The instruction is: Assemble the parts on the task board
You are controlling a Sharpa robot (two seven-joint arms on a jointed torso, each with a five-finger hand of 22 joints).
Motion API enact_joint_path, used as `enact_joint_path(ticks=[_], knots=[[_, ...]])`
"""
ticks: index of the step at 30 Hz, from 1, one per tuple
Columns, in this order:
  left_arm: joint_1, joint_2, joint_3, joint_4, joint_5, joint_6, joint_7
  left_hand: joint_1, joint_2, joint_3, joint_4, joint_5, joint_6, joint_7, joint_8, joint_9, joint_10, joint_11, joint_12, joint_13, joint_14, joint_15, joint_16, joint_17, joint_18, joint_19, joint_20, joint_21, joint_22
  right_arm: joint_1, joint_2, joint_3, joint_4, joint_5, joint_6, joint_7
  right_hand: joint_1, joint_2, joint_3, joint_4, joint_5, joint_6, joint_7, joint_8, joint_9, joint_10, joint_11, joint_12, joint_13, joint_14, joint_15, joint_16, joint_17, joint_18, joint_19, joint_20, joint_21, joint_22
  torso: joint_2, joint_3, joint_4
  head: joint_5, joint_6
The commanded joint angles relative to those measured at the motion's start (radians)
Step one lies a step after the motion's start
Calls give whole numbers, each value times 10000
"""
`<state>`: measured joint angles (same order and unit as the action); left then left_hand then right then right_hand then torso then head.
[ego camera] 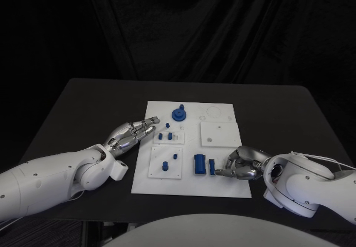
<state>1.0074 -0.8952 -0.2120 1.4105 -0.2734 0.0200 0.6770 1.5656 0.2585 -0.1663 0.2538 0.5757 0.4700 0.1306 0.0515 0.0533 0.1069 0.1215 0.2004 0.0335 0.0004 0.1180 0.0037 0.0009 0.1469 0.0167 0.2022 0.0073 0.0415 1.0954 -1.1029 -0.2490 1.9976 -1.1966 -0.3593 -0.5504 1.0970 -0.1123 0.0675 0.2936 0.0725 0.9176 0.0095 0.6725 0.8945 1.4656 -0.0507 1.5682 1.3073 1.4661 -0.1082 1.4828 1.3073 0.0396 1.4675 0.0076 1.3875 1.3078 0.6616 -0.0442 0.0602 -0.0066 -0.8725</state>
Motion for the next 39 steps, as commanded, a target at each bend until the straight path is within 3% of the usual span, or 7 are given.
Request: enact_joint_path(ticks=[1,6,7,8,14,25,39], knots=[[-17,14,9,31,11,58,120,113,-11,80,-4,36,18,46,44,-2,2,64,23,12,-4,82,-37,-9,71,15,70,64,10,-37,19,1,-7,-221,263,93,22,-170,-95,4,-171,-81,-87,483,448,1052,-118,26,2635,673,-103,-61,554,63,300,-108,-65,2023,-2,-14,13,4,-1],[-19,20,9,17,11,61,109,113,-10,98,-8,39,22,53,47,0,4,69,26,13,-4,86,-37,-9,70,17,73,65,12,-51,60,1,-52,-422,296,-3,189,-427,-219,13,-190,-9,-218,1098,1012,1052,-237,26,2635,566,-185,-312,84,145,160,-191,-433,1906,13,-6,18,5,-1],[-19,24,9,14,11,63,106,113,-10,98,-8,39,22,53,47,0,4,69,26,13,-4,86,-37,-9,70,17,73,65,12,-53,67,1,-59,-450,285,-17,227,-425,-220,15,-191,22,-242,1192,1097,1052,-254,26,2635,545,-201,-365,-4,162,128,-202,-518,1879,19,-1,18,2,-1],[-19,30,9,9,11,66,104,112,-9,99,-8,39,23,53,47,0,3,70,24,12,-4,86,-37,-9,69,18,74,65,14,-55,77,1,-67,-480,273,-19,283,-409,-214,12,-188,326,-275,1651,1465,1052,-282,26,2635,518,-223,-443,-128,185,85,-222,-637,1840,32,8,19,-13,-1],[-21,59,9,-10,11,82,102,112,-9,99,-8,39,23,53,47,0,3,70,24,12,-4,86,-37,-9,69,18,74,65,14,-57,142,1,-105,-530,299,-51,593,-206,-93,-12,-155,621,-325,2274,2047,1052,-329,26,2635,427,-258,-739,-575,270,-66,-258,-1090,1691,30,-8,36,-24,-1],[-31,88,9,-36,11,110,84,107,6,118,-2,41,23,56,48,0,7,76,31,13,-4,92,-37,-9,69,19,79,65,13,-58,294,2,-233,-546,318,-121,509,70,-47,-3,-175,608,-335,2377,2204,1052,-339,26,2635,451,-273,-752,-556,266,-48,-276,-1111,1685,20,-7,27,-14,-1],[-46,114,9,-56,11,146,75,107,13,131,-2,43,15,59,47,-1,5,81,27,13,-4,99,-37,-9,68,21,85,66,15,-60,542,5,-457,-548,356,-300,517,789,80,-112,-119,617,-368,2539,2467,1052,-367,26,2635,498,-298,-719,-455,254,9,-301,-1107,1700,15,-9,28,27,-1]])
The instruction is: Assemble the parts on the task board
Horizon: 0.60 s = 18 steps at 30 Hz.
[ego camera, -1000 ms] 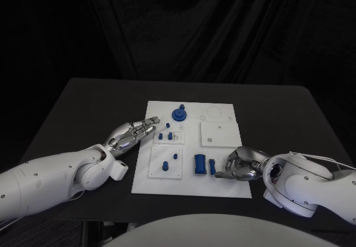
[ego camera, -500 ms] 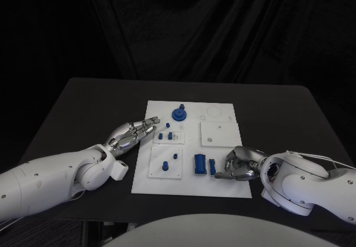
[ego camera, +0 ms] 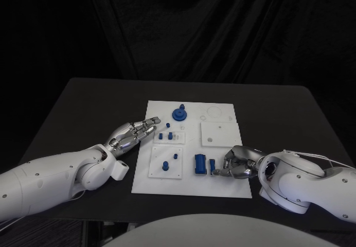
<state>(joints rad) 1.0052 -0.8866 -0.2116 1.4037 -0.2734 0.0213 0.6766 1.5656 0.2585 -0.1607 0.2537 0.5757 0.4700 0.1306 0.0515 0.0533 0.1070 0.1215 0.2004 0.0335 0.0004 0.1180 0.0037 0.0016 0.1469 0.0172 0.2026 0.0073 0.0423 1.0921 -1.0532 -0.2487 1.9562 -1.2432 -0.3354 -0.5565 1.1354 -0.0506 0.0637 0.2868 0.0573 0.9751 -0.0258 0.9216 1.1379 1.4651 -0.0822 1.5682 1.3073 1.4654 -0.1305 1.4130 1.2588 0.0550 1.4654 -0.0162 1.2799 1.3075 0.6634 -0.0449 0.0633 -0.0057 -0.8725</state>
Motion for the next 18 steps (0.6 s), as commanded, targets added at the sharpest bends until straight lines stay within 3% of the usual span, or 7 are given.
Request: enact_joint_path(ticks=[1,4,8,18], knots=[[-26,30,5,11,10,136,79,107,13,75,-1,43,15,60,47,-1,5,82,27,13,-4,99,-37,-16,67,16,81,66,7,-27,61,1,-53,-82,139,-247,471,289,238,-188,238,17,-27,76,89,1057,-64,26,2635,535,-88,44,148,89,60,-74,20,1725,-2,-3,0,13,-1],[-34,39,5,7,10,145,80,110,17,83,-3,48,16,61,47,-1,2,84,22,12,-4,101,-37,-16,67,16,84,66,5,-29,135,2,-95,-82,218,-266,908,330,320,-360,558,-39,-33,89,163,1057,-73,26,2635,558,-95,97,241,73,99,-86,81,1757,3,-4,4,15,-1],[-43,42,5,8,10,152,82,115,20,93,-8,53,14,62,47,-1,3,87,24,13,-4,104,-37,-16,66,16,86,66,5,-32,208,2,-136,-82,273,-284,1071,311,320,-426,548,-39,-31,107,203,1057,-72,26,2635,572,-96,136,311,61,124,-88,132,1780,2,-4,-1,32,-1],[-66,36,5,9,10,161,87,115,20,93,-8,53,14,62,47,-1,3,87,24,13,-4,104,-37,-16,66,16,86,66,5,-36,257,3,-163,-82,271,-207,1438,177,178,-576,-24,-26,-13,124,286,1057,-58,26,2635,576,-86,162,355,48,158,-84,178,1819,8,1,-1,34,-1]])
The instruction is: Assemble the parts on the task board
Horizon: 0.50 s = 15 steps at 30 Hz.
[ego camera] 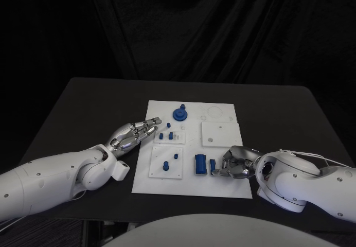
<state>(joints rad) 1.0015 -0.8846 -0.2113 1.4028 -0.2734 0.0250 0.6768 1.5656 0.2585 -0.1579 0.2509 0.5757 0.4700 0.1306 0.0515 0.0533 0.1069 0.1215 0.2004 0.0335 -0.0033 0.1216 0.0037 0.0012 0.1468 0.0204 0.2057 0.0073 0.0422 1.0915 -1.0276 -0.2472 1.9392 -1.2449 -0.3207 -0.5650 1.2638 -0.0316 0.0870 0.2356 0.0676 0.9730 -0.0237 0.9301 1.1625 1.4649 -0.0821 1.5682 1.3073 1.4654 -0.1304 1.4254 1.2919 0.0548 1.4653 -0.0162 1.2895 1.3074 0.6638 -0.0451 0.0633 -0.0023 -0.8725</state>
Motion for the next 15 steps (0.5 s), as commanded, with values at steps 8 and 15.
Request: enact_joint_path(ticks=[8,15], knots=[[-43,-22,1,36,10,100,114,123,24,84,10,57,7,64,45,-2,0,92,20,12,33,72,-37,-12,67,-17,57,66,4,-31,-90,-12,97,-65,-593,414,70,-390,-424,38,-200,138,-38,179,155,1058,-69,26,2635,662,-104,272,441,-27,284,-107,437,1939,-1,4,-7,29,-1],[-57,-53,1,50,10,101,113,123,24,84,10,57,7,64,45,-2,0,92,20,12,33,72,-37,-12,67,-17,57,66,4,-32,-208,-11,268,-64,-1680,1314,29,-602,-558,378,-197,424,-92,448,340,1058,-120,26,2635,734,-147,490,807,-94,400,-150,771,2039,-8,5,-9,35,-1]])
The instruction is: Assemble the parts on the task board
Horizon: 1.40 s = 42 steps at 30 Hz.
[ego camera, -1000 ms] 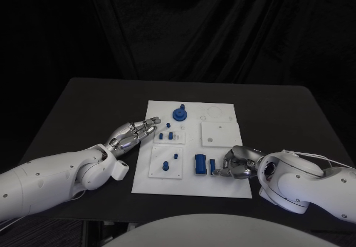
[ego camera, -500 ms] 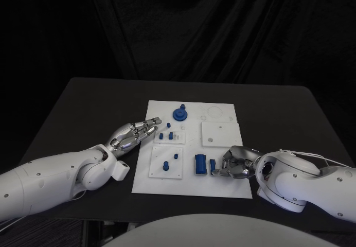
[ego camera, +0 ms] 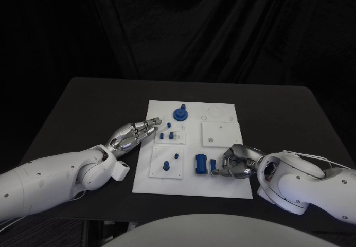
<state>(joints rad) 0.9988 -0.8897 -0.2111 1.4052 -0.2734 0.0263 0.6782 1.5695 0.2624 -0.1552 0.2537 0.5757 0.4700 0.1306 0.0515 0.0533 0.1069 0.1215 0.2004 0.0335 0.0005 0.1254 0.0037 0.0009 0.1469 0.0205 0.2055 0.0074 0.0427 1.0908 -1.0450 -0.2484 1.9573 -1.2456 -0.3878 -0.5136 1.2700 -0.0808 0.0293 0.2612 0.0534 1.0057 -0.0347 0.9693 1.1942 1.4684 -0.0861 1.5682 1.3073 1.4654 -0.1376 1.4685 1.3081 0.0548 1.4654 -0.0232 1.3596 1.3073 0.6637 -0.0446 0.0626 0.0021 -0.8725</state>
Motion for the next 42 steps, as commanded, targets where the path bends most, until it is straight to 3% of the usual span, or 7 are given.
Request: enact_joint_path(ticks=[1,17,32,42], knots=[[-32,-4,0,26,10,87,98,84,-15,57,-19,57,7,64,45,-2,0,92,20,12,-5,34,-37,-9,65,-18,59,64,-1,-25,-41,2,105,-57,-1091,871,-49,-98,21,190,-55,120,11,73,36,1024,-85,26,2635,745,-82,99,716,-108,423,-86,143,2061,-6,1,-2,-19,-1],[-48,17,0,15,10,103,86,92,-17,77,-31,59,16,67,47,-1,2,95,25,13,-5,33,-37,-9,65,-17,57,65,0,-25,234,11,54,-57,-1279,875,-386,107,-61,311,-58,221,-19,146,109,1024,-115,26,2635,758,-111,179,829,-129,457,-121,270,2088,2,0,1,-47,-1],[-50,46,0,13,10,103,83,92,-17,77,-31,59,16,67,47,-1,2,95,25,13,-5,33,-37,-9,65,-17,57,65,0,-30,637,11,-244,-302,-341,338,-91,-371,-66,266,-53,47,-29,-42,38,1024,-124,26,2635,742,-121,187,828,-127,442,-136,284,2082,7,-12,22,-78,-1],[-51,60,0,8,10,123,85,92,-17,77,-31,59,16,67,47,-1,2,95,25,13,-5,33,-37,-9,65,-17,57,65,0,-137,855,11,-476,-421,-85,232,263,-293,63,222,-54,18,-18,-80,39,1024,-117,26,2635,738,-117,192,834,-130,437,-134,307,2084,-8,-11,6,-42,-1]])
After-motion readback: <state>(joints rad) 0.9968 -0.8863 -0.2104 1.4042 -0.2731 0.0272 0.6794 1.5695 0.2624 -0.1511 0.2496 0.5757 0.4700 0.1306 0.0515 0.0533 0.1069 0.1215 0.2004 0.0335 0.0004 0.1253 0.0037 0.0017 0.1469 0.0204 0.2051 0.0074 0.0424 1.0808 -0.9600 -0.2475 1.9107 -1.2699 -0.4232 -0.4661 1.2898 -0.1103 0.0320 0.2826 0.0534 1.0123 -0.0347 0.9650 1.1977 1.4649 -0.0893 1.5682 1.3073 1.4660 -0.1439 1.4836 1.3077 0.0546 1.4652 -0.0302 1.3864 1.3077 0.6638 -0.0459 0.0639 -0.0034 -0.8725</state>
